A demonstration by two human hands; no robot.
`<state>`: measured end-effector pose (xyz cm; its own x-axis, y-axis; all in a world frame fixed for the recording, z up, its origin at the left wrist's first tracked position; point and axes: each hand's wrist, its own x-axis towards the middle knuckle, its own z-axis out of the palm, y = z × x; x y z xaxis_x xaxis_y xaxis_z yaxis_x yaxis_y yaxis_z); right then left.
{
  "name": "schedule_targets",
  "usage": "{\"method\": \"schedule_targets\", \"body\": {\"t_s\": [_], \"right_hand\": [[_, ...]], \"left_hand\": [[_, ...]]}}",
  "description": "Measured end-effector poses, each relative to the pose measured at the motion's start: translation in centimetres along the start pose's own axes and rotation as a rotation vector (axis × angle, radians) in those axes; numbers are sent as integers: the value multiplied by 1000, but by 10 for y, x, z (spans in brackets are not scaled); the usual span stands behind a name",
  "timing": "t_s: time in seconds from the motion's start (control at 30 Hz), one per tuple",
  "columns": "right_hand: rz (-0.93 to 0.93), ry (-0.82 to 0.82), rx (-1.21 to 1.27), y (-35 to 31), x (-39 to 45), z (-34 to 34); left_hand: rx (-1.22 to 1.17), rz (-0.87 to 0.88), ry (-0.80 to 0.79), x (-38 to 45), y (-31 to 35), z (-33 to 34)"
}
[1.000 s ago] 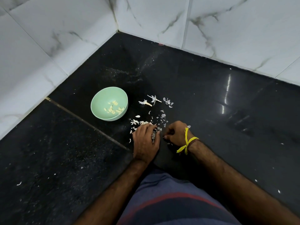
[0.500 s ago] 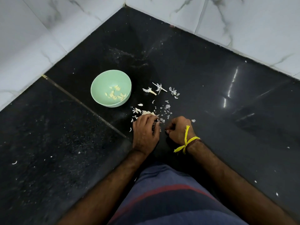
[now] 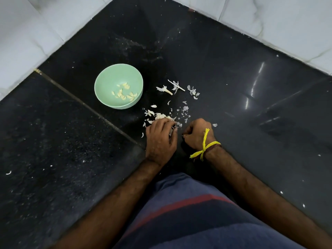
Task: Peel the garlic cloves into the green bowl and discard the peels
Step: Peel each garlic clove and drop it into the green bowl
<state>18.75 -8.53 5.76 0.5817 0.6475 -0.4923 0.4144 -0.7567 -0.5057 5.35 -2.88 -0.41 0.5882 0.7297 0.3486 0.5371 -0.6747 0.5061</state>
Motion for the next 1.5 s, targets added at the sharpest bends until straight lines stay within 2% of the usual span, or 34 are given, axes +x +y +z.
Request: {"method": "schedule_targets", "body": {"t_s": [0.27,0.4,0.5,0.6,0.7,1.0,1.23,1.3,1.33,1.43,1.5], "right_hand": [[-82,-32,60,6,-1,-8],[-92,-105,330,17,-1,-19],[-92,-63,495,24,-2,-20],[-172,78,225,20,-6,-9],[-219,113,-1,7,-13,0],[-206,87,-84,4,-7,0],[-276,173,-153,9,-7,18],[-257,152,-51,15,-4,11],[-221,132,84,19,-3,5],[-50,-37,739,25,-10,-18],[-38,-146,1033,23,-18,-30]], "left_hand": [[19,103,24,0,5,-3],[-10,121,83,-3,1,-5],[-38,143,57,-3,4,-6],[-19,135,27,-5,2,-5],[-13,62,44,-6,-2,-5],[30,24,-3,-5,-3,0],[29,69,-34,-5,-2,-1],[1,75,-24,-5,-1,-3],[-27,76,-18,-4,1,-6],[-215,46,-19,6,12,-17],[-398,-29,-24,13,22,-27]]}}
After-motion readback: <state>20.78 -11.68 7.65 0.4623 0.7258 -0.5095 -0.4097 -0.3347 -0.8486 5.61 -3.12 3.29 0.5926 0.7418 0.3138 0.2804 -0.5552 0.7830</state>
